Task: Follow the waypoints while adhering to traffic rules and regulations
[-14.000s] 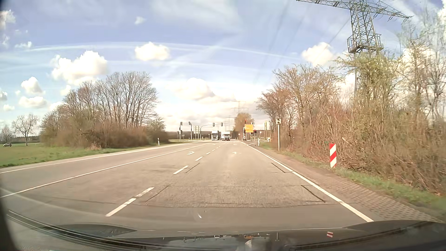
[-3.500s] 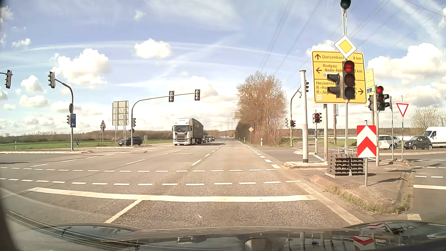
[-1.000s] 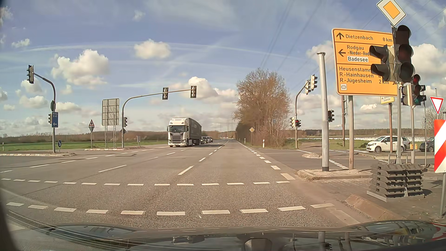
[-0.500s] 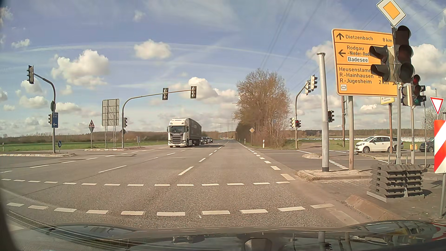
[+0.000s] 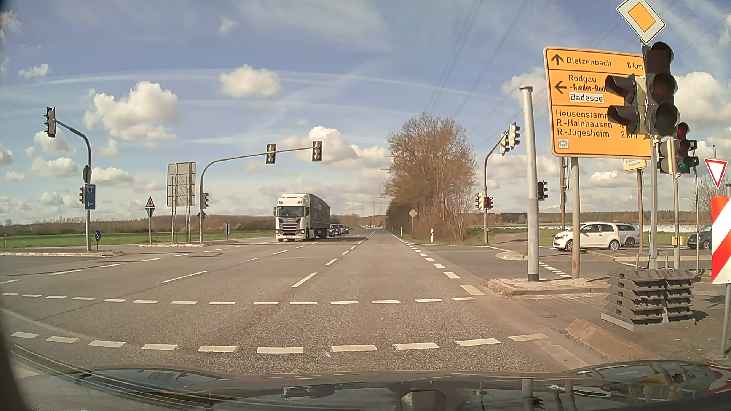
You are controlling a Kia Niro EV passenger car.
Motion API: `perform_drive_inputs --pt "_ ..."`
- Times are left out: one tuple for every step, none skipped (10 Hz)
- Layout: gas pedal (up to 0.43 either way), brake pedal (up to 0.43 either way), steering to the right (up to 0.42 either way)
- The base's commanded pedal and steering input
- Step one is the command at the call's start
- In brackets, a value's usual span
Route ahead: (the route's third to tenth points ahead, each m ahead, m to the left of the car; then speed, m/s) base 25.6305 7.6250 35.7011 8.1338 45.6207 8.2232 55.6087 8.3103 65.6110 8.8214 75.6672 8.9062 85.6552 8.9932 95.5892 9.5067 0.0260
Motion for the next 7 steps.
perform_drive_inputs --pt "0.000 0.195 -0.002" --pt "0.000 0.195 -0.002" --pt "0.000 0.195 -0.002" --pt "0.000 0.195 -0.002" --pt "0.000 0.195 -0.002" --pt "0.000 0.195 -0.002" --pt "0.000 0.201 -0.002"
